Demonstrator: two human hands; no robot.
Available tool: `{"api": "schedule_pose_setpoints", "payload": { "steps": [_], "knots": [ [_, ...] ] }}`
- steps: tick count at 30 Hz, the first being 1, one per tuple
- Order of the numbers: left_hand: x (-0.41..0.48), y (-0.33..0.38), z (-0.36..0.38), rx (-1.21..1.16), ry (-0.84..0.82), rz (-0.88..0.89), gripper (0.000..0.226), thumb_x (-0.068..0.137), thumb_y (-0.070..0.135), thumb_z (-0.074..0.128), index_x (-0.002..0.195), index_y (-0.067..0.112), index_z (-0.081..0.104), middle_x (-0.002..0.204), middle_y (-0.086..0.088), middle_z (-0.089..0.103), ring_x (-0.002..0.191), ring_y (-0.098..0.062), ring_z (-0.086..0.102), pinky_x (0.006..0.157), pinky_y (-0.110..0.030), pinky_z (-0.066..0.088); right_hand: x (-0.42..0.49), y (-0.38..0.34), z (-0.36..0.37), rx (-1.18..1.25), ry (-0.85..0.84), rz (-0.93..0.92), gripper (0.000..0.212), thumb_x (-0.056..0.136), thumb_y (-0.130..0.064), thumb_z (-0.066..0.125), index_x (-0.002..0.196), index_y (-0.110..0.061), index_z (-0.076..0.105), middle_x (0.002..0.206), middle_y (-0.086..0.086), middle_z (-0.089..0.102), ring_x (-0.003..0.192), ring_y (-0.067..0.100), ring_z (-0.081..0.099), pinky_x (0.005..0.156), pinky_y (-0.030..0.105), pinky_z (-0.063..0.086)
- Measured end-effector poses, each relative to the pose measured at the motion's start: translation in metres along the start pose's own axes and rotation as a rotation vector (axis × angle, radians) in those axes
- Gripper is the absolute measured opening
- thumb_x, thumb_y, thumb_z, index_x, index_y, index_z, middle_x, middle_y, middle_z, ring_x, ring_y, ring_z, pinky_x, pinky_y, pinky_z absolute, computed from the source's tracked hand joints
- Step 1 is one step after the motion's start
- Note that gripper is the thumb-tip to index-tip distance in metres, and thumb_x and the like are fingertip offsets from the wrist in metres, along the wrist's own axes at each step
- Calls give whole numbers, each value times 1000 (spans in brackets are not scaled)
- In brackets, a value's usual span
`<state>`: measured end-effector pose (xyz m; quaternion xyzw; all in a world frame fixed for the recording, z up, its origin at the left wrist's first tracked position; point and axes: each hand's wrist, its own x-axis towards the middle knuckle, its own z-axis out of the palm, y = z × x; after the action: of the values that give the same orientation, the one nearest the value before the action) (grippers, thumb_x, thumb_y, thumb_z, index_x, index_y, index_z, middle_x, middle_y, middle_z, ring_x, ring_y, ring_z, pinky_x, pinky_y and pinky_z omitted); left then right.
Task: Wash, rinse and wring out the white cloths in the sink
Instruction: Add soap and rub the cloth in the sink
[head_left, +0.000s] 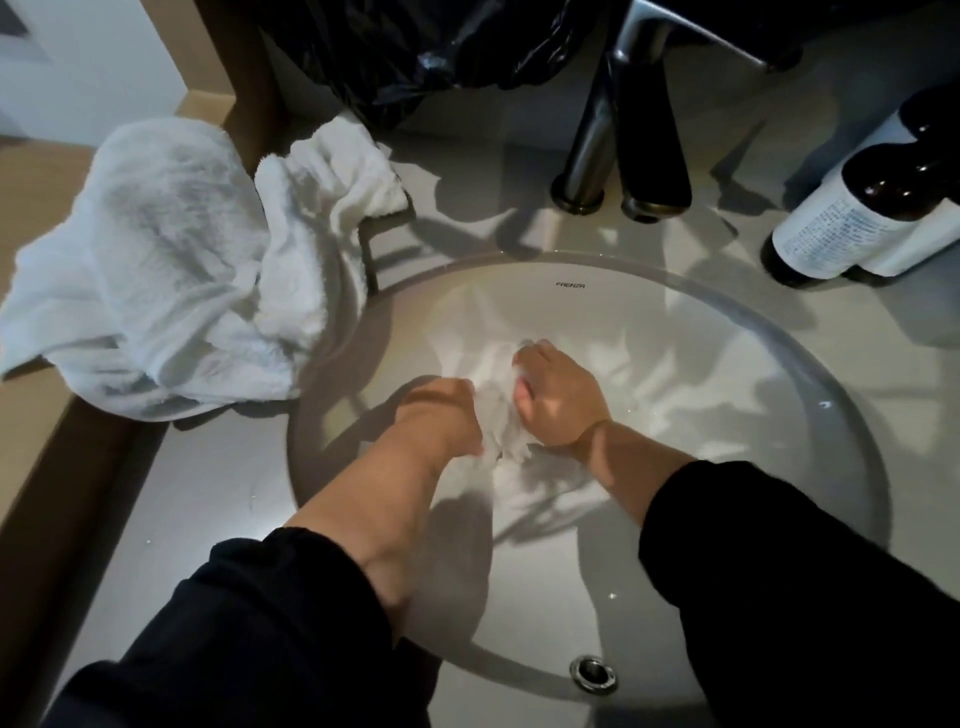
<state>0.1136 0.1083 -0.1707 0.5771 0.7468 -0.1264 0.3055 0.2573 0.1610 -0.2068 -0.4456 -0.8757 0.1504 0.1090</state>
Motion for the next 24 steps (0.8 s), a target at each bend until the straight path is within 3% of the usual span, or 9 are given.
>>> {"api": "schedule_pose_setpoints", "payload": {
  "steps": [3, 7, 9, 11, 13, 15, 19, 22, 24],
  "knots": [
    [-6, 5, -16, -90, 238, -71, 45, 78, 9, 57, 122, 17, 54, 119, -5, 58, 112, -26, 55, 85, -31, 47, -2, 9, -29, 203, 21, 225, 19, 91, -11, 45, 105, -7, 58, 102, 9, 58, 89, 30, 58, 81, 33, 46],
    [-14, 0, -24, 147, 186, -53, 48, 84, 19, 63, 130, 12, 50, 134, -11, 44, 130, -30, 35, 102, -33, 37, -24, 24, -95, 729, -112, 409, 11, 89, -4, 54, 93, -14, 54, 75, 5, 54, 56, 10, 54, 51, 22, 43],
    [-16, 0, -20, 393, -79, -85, 77, 79, 52, 70, 140, 14, 42, 142, -9, 33, 136, -31, 25, 107, -38, 33, -34, 45, -121, 520, -348, 392, 22, 83, 5, 60, 89, -17, 59, 99, 7, 53, 84, 12, 58, 71, 26, 47],
    [-13, 6, -15, 410, -47, -5, 86, 75, 69, 63, 139, 17, 40, 140, -7, 33, 134, -30, 26, 107, -41, 31, -39, 62, -131, 381, -424, 449, 25, 80, 0, 64, 89, -23, 62, 111, 4, 55, 106, 18, 56, 83, 24, 41],
    [-5, 14, -3, 271, 97, 188, 86, 78, 66, 62, 143, 18, 32, 142, -6, 33, 134, -29, 28, 106, -42, 30, -41, 67, -119, 336, -389, 589, 23, 84, -19, 68, 103, -22, 55, 111, 0, 55, 103, 19, 57, 76, 24, 41],
    [2, 23, 14, 97, 53, 286, 102, 79, 58, 66, 153, 16, 9, 154, -8, 21, 141, -30, 21, 110, -41, 26, -43, 59, -95, 347, -442, 655, 61, 79, -38, 74, 127, -19, 42, 117, -1, 52, 102, 18, 54, 80, 26, 43],
    [14, 29, 42, 147, 90, 260, 127, 69, 66, 69, 152, 16, -14, 155, -8, 19, 138, -28, 26, 108, -42, 27, -45, 32, -56, 74, -505, 421, 75, 71, -41, 79, 134, -18, 46, 121, 2, 58, 114, 20, 56, 89, 26, 44],
    [22, 26, 42, -13, 9, 228, 130, 59, 62, 79, 153, 14, 2, 146, -9, 37, 130, -29, 43, 103, -44, 39, -37, 34, -60, 324, -550, 467, 51, 75, -29, 80, 122, -25, 60, 107, 2, 67, 99, 21, 65, 72, 24, 49],
    [22, 23, 35, -184, -111, 260, 93, 58, 51, 85, 133, 12, 45, 119, -2, 59, 108, -22, 60, 89, -32, 49, -35, 38, -77, 794, -465, 595, 31, 77, -23, 78, 106, -16, 70, 91, 4, 73, 85, 22, 70, 67, 26, 54]
  ]
}}
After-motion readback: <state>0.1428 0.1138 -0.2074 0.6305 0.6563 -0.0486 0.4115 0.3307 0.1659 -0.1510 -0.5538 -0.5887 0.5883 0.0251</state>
